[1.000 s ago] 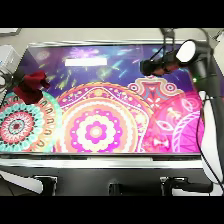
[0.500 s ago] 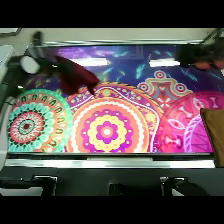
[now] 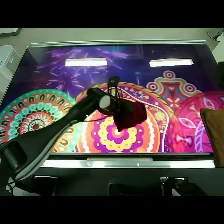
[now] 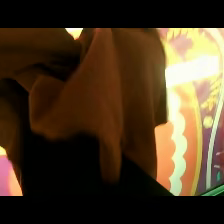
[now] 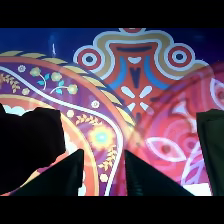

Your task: Fold the clothes and pants, and hang the long-sleeved shirts on hangers.

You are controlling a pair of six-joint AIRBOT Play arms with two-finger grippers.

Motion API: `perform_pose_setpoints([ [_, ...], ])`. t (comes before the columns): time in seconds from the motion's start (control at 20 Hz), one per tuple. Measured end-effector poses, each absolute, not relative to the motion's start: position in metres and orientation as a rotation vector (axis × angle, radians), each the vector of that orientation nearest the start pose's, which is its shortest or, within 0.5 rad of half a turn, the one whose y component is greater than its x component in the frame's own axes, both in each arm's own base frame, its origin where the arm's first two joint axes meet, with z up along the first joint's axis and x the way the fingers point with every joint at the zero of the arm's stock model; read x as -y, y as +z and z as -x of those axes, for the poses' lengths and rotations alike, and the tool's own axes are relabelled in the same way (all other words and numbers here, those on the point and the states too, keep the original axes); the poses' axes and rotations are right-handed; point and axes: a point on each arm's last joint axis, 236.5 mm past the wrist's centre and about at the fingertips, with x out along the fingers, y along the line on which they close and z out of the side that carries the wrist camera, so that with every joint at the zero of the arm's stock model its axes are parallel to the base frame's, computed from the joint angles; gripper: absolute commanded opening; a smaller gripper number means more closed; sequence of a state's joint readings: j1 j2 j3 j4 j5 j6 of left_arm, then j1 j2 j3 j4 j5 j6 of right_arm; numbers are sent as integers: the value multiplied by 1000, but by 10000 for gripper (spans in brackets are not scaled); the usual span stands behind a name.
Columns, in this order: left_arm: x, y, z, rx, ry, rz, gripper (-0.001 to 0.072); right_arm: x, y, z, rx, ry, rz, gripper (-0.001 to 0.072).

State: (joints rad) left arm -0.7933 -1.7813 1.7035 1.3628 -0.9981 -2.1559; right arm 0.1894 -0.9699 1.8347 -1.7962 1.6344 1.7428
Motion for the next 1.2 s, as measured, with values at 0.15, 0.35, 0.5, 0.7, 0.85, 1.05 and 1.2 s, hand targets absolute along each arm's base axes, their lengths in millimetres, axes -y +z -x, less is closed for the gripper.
perform_pose_setpoints([
  [0.15,434,-26,-335,-1357,-435,230,685,-4,322,-291,-770,-100,-16,320],
  [0.35,400,-15,-334,-1374,-369,133,692,-6,322,-297,-760,-105,-43,418],
  [0.5,340,23,-357,-1307,-284,24,692,-10,318,-325,-742,-71,26,418],
  [0.7,249,87,-387,-1213,-157,25,692,-10,277,-376,-826,-12,32,421],
  [0.85,185,124,-403,-1148,-67,75,691,-4,202,-408,-1000,116,-106,420],
  [1.05,122,139,-411,-1132,9,129,691,-5,102,-415,-1195,330,-385,422],
  [1.2,99,132,-410,-1166,10,177,691,-12,39,-405,-1307,417,-530,525],
])
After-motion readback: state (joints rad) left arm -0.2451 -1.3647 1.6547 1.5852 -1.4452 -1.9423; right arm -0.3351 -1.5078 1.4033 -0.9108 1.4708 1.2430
